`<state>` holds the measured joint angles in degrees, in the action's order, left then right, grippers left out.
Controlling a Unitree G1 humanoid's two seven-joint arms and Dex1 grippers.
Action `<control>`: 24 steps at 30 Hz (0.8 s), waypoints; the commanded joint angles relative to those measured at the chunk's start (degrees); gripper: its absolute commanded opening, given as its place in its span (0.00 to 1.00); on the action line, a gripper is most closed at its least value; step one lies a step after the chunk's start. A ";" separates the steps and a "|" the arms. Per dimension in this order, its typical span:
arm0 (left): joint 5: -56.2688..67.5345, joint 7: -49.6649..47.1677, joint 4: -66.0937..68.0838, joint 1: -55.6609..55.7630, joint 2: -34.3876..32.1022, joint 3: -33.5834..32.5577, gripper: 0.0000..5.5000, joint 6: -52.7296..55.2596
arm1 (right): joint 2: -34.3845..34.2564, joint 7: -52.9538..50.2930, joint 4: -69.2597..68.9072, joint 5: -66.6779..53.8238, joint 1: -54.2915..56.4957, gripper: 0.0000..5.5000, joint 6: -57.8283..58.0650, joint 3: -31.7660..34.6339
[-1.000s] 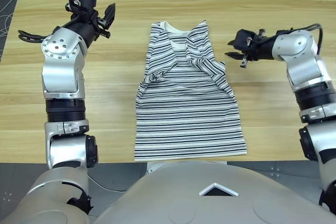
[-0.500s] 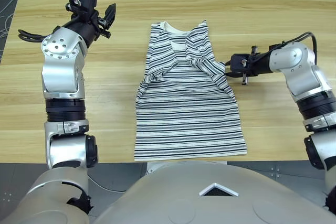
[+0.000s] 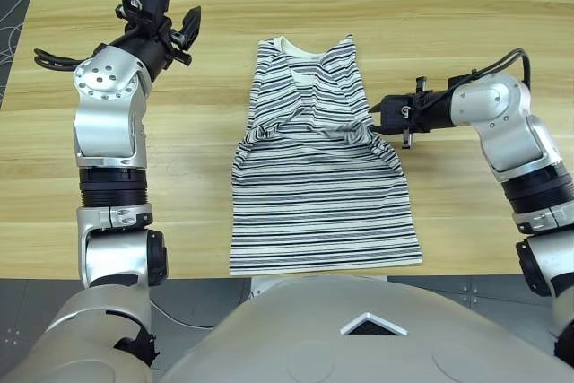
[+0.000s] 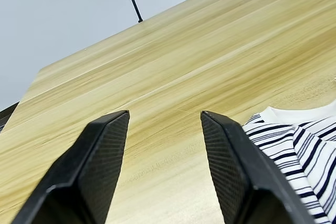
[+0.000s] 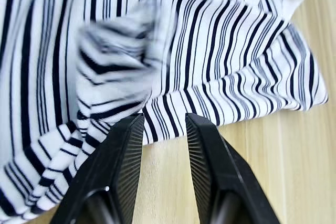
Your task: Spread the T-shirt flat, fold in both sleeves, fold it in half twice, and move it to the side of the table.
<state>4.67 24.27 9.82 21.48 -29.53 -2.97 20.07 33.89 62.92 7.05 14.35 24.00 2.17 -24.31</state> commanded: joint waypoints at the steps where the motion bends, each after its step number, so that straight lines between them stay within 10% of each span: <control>1: -0.49 -0.10 -0.59 0.62 0.42 0.29 0.46 0.80 | 0.92 1.27 -4.23 -0.92 -1.24 0.26 2.18 -0.19; 8: -2.03 5.54 -1.69 -2.96 -1.73 3.88 0.46 -8.05 | 4.49 0.80 -3.83 -3.96 -0.82 0.26 2.73 5.77; 14: -28.09 15.48 -9.50 -17.26 -28.40 16.40 0.46 -53.02 | 20.89 1.88 -0.47 -5.40 -8.88 0.26 -28.00 14.17; 24: -26.43 27.38 -26.18 -20.71 -43.53 15.06 0.46 -71.54 | 30.20 -1.65 1.71 -1.47 -19.06 0.36 -59.57 13.18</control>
<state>-18.98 53.05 -17.90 -0.53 -72.70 11.87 -46.66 62.69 63.27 5.43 10.17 4.03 -51.60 -10.99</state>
